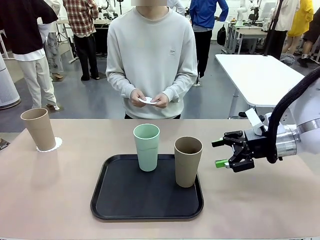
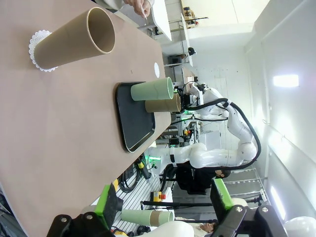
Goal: Place coasters on the table and set cups on them.
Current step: Take one Reusable plastic cup from the Flat Tray and place it on a coaster set by the human.
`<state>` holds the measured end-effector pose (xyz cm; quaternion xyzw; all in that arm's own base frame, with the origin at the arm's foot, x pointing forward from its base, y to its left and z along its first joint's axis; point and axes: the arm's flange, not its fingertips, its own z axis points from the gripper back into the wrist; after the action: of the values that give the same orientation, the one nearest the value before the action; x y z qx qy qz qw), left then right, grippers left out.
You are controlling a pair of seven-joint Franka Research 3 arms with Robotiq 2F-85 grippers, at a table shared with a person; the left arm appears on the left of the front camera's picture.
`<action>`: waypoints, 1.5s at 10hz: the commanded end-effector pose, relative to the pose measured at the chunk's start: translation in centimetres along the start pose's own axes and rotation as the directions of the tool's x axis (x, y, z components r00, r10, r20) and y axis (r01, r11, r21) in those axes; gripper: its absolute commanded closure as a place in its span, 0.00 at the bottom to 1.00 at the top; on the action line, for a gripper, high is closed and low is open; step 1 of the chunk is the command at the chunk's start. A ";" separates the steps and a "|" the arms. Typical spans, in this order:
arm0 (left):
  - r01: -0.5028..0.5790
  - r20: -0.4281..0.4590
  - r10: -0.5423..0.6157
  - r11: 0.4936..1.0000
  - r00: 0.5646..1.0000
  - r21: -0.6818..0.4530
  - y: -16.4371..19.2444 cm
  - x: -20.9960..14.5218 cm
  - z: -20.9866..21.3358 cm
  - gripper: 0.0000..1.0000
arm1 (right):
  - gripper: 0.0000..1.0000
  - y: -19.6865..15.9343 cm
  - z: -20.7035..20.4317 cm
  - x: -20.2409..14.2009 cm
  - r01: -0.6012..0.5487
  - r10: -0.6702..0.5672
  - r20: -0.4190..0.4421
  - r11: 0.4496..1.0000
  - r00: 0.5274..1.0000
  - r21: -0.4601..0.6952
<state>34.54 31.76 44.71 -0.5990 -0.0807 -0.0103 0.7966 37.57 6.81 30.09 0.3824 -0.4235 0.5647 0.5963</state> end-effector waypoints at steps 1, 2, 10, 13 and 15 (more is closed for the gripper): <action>-0.001 0.002 0.001 1.000 1.000 -0.011 -0.2 -0.1 0.1 0.00 | 0.00 -0.1 -1.1 -0.8 -0.027 0.027 0.021 1.000 0.999 0.003; -0.001 0.002 0.001 1.000 1.000 -0.011 -0.2 -0.1 0.1 0.00 | 0.00 0.0 -1.5 -0.8 -0.034 0.034 0.017 0.999 0.999 0.010; -0.001 0.002 0.001 1.000 1.000 -0.011 -0.2 -0.1 0.1 0.00 | 0.00 0.2 -6.4 -1.2 -0.039 0.039 0.002 0.997 0.999 0.072; -0.001 0.002 0.001 1.000 1.000 -0.011 -0.2 -0.1 0.1 0.00 | 0.00 0.2 -8.0 -1.3 -0.036 0.036 -0.001 0.995 0.999 0.094; -0.001 0.002 0.001 1.000 1.000 -0.011 -0.2 -0.1 0.1 0.00 | 0.00 0.0 -8.8 -1.3 -0.035 0.035 -0.003 0.994 0.999 0.100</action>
<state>34.54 31.77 44.71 -0.5990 -0.0807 -0.0102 0.7966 37.92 13.51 26.91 0.4135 -0.3869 0.5966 0.5687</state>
